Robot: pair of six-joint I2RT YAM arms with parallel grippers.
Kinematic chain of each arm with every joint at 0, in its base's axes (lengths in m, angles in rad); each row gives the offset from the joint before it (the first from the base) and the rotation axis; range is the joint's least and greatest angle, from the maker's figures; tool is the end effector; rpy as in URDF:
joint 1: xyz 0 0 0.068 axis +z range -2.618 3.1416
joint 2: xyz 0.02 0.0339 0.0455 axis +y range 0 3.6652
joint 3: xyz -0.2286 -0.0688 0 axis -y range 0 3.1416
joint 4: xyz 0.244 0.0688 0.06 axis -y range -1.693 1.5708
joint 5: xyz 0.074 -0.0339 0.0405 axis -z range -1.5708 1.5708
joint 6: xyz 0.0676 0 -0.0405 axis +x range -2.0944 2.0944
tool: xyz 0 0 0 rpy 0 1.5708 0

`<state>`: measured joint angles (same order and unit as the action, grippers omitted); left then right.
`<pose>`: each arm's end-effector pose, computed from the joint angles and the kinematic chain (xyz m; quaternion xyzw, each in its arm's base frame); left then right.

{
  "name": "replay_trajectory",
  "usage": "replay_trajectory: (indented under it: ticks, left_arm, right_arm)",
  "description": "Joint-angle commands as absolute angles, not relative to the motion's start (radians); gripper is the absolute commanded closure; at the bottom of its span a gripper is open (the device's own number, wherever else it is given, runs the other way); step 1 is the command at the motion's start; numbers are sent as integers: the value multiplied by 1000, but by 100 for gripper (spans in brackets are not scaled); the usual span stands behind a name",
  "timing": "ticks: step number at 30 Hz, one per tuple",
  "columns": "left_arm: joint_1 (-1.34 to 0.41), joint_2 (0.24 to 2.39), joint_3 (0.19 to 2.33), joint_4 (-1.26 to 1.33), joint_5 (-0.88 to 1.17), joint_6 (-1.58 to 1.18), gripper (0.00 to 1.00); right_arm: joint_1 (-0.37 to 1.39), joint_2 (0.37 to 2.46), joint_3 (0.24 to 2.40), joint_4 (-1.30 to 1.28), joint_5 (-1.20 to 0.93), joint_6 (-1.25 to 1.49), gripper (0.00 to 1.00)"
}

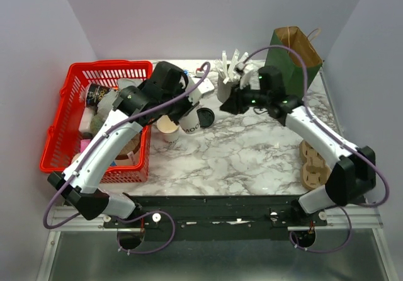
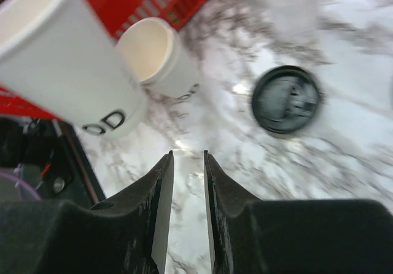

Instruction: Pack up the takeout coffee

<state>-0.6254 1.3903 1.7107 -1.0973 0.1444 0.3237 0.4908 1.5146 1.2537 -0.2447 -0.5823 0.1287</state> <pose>0.2311 -0.1789 0.3734 0.4451 0.8055 -0.1237 0.3712 0.3110 0.2084 0.2736 -0.2920 0.7855 0.3838 0.3879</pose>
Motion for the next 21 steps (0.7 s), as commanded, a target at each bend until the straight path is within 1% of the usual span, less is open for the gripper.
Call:
replay_trajectory:
  ticks: [1,4,8,13,15,21]
  left_arm:
    - [-721,1371,1642,-1017,202,348,100]
    - [-785,1384,1602,-971,206,342,100]
    - [-876,1408,1542,-894,181,342,100]
    - [-978,1520,1569,-864,110,379,100]
    - [-1000,1560,1595,-838,104,390,100]
    - [-1086,1608,1528,-694,52,397,100]
  right_arm:
    - [344,1393,1308,-466,-471,74,64]
    - [269,1355,1351,-537,-442,60,63]
    - [218,1309,1358,-519,-387,11,62]
    - [124,1276,1379,-500,-440,-12,61]
    - [100,1255,1370,-489,-460,-17,61]
    - [68,1187,1290,-445,-446,-58,59]
